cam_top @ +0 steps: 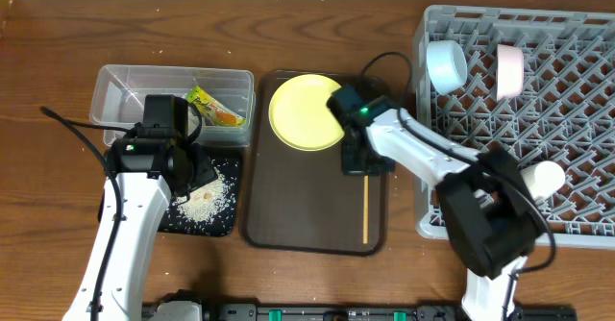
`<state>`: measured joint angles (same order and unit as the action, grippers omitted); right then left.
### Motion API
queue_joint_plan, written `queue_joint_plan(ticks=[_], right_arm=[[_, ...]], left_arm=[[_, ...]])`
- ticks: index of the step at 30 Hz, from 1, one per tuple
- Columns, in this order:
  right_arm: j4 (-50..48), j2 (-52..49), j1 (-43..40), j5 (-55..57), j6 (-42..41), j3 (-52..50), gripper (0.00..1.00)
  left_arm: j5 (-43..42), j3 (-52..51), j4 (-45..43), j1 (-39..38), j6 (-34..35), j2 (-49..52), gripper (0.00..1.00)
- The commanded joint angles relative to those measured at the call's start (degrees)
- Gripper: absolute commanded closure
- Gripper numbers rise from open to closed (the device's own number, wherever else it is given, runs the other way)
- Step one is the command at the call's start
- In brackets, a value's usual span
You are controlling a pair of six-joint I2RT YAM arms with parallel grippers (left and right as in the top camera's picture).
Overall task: Sort waste into correct bins and load items into the dishwasher rack
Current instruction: 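Carry the second chopstick to the rack and release it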
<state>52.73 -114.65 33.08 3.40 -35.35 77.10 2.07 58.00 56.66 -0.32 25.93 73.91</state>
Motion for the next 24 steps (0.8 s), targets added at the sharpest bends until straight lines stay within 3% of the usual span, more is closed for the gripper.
queue_joint_plan(ticks=[1, 11, 14, 24], right_arm=[[0.24, 9.22, -2.45, 0.63, 8.68, -0.07, 0.99], [2.84, 27.98, -16.22, -1.44, 27.41, -0.07, 0.99], [3.13, 28.28, -20.31, -4.37, 32.22, -0.07, 0.99], [3.67, 23.78, -26.51, -4.35, 35.21, -0.09, 0.98]], left_arm=[[0.26, 0.63, 0.31, 0.31, 0.76, -0.20, 0.41], [0.22, 0.63, 0.28, 0.31, 0.76, -0.20, 0.41], [0.07, 0.63, 0.26, 0.31, 0.79, -0.20, 0.41], [0.07, 0.63, 0.26, 0.31, 0.76, -0.20, 0.40]])
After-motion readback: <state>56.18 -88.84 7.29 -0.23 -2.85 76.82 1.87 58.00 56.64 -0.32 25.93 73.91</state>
